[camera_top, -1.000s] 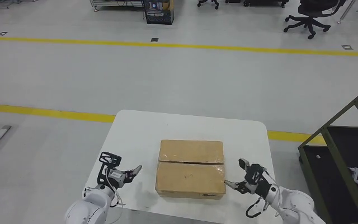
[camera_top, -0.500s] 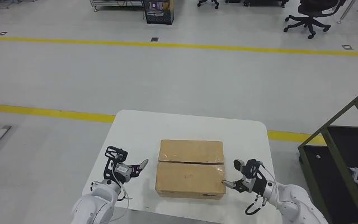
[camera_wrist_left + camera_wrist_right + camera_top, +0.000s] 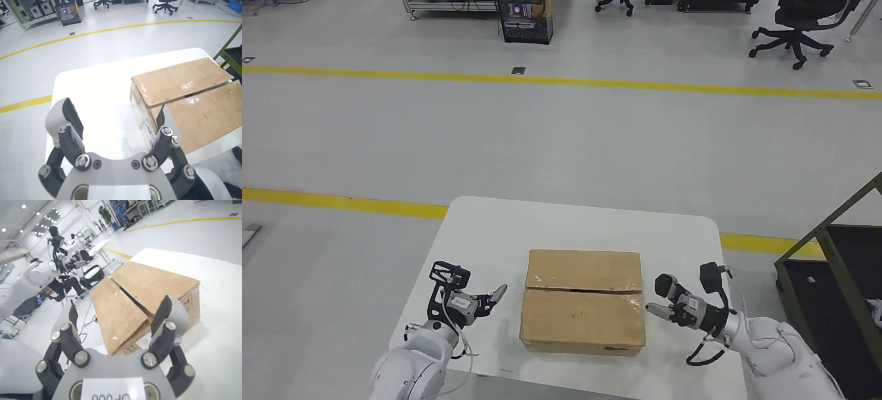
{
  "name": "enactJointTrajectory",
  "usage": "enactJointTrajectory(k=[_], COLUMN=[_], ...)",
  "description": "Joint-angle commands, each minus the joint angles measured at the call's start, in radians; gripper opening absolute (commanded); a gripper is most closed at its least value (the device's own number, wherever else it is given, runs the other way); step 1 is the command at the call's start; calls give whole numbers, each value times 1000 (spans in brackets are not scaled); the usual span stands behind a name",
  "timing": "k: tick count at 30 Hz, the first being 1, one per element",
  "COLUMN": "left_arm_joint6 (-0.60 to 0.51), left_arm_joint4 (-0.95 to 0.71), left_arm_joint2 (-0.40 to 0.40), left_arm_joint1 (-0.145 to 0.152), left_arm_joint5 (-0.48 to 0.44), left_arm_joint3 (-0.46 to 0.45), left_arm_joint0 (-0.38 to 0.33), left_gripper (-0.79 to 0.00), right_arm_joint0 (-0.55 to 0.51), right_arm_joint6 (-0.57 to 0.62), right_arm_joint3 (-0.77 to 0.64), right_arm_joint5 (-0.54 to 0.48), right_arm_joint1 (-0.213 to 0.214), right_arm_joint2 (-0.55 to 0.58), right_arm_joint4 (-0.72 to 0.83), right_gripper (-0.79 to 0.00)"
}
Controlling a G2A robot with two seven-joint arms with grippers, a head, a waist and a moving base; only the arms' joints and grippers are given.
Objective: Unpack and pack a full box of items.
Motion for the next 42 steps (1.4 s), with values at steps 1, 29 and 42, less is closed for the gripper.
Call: enactJointTrajectory(k=[1, 29, 42], left_arm_joint6=[0, 0, 0], left_arm_joint4=[0, 0, 0], left_arm_joint2=[0, 0, 0], left_arm_joint1=[0, 0, 0], left_arm_joint5=[0, 0, 0], left_arm_joint3=[0, 0, 0], left_arm_joint0=[0, 0, 0], left_gripper=[0, 0, 0], right_arm_joint0=[36, 155, 268], right_arm_joint6=[141, 415, 450], right_arm_joint3=[22, 22, 122], right_arm_joint5=[18, 212, 265], right_arm_joint1=[13, 62, 47], right_arm_joint2=[-10, -134, -250], right_arm_joint4=[135, 197, 219], right_gripper=[0, 0, 0])
